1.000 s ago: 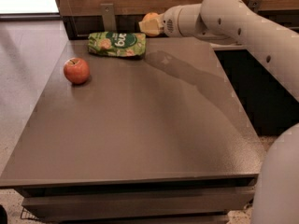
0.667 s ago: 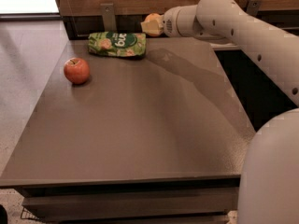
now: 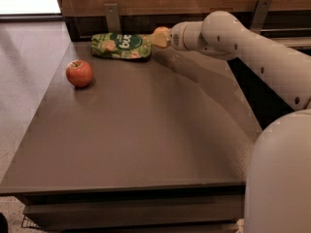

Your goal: Move orange near green rice chip bag

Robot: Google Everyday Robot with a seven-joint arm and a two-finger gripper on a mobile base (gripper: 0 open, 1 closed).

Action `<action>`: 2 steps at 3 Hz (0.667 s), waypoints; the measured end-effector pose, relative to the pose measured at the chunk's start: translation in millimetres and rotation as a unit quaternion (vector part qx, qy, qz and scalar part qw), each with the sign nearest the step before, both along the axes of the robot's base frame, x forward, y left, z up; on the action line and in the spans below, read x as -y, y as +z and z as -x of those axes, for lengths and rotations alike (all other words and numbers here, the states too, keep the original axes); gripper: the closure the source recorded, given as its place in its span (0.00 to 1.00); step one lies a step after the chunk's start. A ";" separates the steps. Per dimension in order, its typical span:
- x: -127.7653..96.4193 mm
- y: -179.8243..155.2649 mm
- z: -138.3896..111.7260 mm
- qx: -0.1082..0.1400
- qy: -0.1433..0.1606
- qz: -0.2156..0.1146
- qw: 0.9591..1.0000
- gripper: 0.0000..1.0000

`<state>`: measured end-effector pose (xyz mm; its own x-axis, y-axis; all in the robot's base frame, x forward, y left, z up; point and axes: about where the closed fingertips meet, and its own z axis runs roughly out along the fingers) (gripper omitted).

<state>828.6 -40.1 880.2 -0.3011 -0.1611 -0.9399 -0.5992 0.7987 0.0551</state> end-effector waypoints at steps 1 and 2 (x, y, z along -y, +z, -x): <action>-2.8 -22.4 -4.2 -0.012 0.020 -0.030 0.999 1.00; -13.6 -45.0 -11.3 -0.020 0.058 -0.070 0.996 0.98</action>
Offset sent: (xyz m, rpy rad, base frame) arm 0.0172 0.0132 -0.0630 0.2231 0.0492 0.1826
